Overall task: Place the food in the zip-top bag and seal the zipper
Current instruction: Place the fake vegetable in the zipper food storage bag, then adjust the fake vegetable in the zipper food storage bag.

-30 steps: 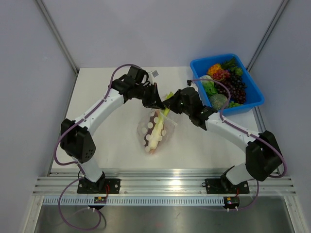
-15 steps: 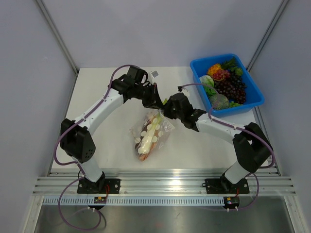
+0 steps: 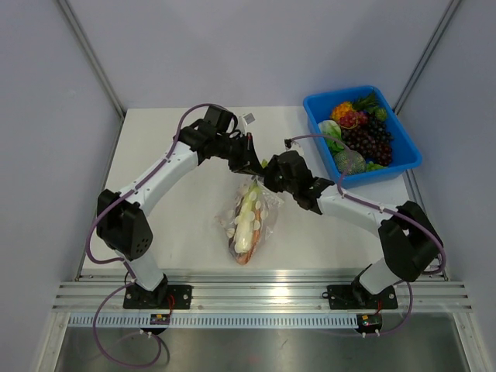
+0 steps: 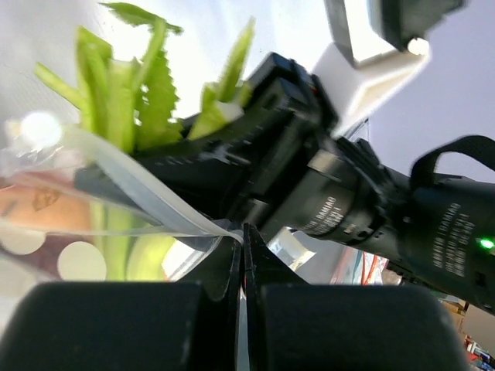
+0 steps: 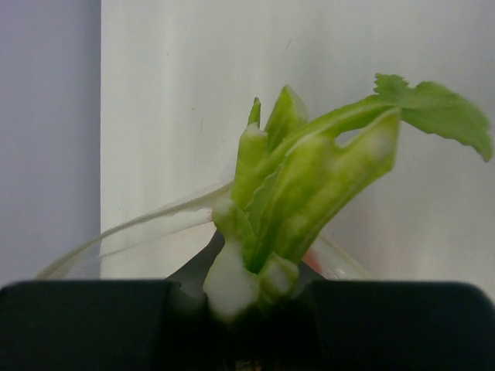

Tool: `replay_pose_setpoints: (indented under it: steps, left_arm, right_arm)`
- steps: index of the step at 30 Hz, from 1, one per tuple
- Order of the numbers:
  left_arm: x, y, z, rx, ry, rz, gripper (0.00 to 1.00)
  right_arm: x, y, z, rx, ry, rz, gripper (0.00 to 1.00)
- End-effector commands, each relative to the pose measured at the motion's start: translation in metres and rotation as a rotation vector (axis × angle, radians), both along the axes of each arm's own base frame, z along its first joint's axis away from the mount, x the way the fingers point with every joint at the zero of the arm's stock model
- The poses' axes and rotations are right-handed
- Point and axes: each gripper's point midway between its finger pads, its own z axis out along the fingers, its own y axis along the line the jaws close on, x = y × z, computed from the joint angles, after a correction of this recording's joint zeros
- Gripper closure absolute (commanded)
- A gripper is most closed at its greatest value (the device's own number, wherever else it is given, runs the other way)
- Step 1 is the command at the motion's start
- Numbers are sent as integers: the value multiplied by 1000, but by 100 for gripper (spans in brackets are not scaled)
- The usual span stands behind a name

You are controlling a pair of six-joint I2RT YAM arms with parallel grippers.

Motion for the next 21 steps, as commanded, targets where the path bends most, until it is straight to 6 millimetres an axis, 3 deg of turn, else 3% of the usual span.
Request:
replay_pose_setpoints:
  steps: [1, 6, 9, 14, 15, 18, 21]
  left_arm:
    - [19, -9, 36, -96, -170, -1, 100]
    - [21, -12, 37, -103, -170, -6, 100]
    - [23, -14, 41, -109, -176, -8, 100]
    - [23, -17, 41, -116, -179, -16, 100]
    - [22, -18, 39, -116, -174, -19, 100]
    - [20, -20, 31, -119, -163, -27, 100]
    - [17, -18, 24, -110, -149, -29, 100]
  right_arm:
    - [-31, 11, 34, 63, -38, 111, 100]
    - [-47, 3, 43, 67, -35, 129, 100]
    - [-54, 3, 37, 53, -23, 141, 100]
    - [-64, 14, 17, 37, 32, 207, 100]
    - [-67, 14, -1, 1, 79, 217, 100]
    - [-71, 19, -18, 4, 137, 229, 100]
    - [-73, 22, -25, 27, 143, 234, 100]
